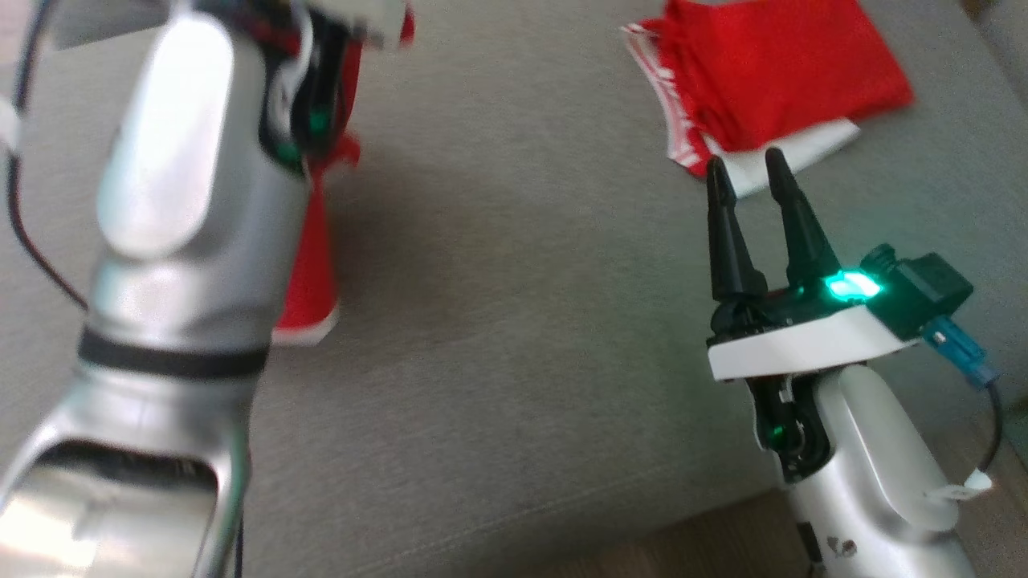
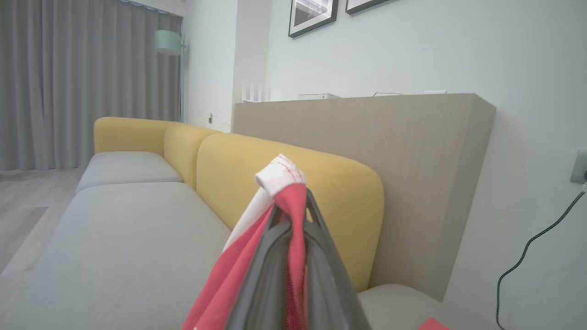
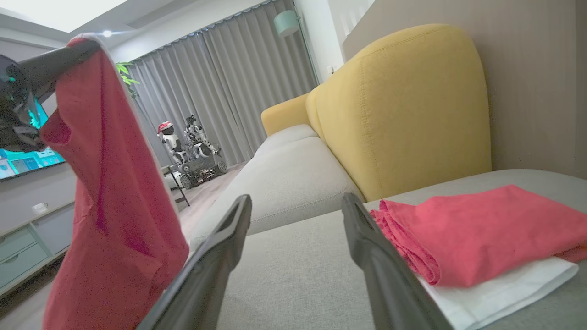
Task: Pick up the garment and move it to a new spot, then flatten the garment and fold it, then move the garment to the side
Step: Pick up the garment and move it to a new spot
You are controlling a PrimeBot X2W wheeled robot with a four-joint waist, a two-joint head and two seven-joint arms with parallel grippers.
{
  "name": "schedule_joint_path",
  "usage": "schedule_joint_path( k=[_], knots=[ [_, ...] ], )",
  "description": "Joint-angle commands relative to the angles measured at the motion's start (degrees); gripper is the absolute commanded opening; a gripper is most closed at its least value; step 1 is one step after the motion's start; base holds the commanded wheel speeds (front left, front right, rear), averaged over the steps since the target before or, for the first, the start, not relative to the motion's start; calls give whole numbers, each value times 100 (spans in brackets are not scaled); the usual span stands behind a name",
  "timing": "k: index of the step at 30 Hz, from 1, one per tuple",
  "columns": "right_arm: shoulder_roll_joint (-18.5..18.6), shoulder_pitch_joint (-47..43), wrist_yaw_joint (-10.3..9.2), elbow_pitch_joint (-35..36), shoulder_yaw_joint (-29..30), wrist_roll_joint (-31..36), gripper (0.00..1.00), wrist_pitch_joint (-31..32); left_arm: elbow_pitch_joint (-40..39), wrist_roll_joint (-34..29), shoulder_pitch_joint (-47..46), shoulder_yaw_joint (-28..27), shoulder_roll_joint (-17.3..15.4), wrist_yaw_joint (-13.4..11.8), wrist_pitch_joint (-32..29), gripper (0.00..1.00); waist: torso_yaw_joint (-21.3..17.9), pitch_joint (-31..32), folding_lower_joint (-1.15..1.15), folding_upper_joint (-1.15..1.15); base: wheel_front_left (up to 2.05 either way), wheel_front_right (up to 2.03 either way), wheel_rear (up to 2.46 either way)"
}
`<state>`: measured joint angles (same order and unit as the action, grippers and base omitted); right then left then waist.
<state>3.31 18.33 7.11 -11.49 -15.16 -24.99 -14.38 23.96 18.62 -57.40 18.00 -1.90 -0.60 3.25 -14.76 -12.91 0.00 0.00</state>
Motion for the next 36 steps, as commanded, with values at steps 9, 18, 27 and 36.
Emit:
schedule_joint_path(
  k=[9,18,27,36],
  knots=[
    [-43,275,37,355,-285,-304,100,-61,1411,61,-905,222,-103,67,181,100,-767,-460,0,0,0,0,0],
    [-43,250,37,333,-171,-226,100,-62,2244,136,-951,203,-268,257,573,100,-554,-456,0,0,0,0,0],
    [-43,11,37,185,145,248,100,-62,1986,518,-242,-176,-657,454,1062,100,352,58,0,0,0,0,0],
    [-43,-580,37,41,544,824,100,-61,267,939,2523,-619,-733,516,1171,100,1281,634,0,0,0,0,0]
  ],
)
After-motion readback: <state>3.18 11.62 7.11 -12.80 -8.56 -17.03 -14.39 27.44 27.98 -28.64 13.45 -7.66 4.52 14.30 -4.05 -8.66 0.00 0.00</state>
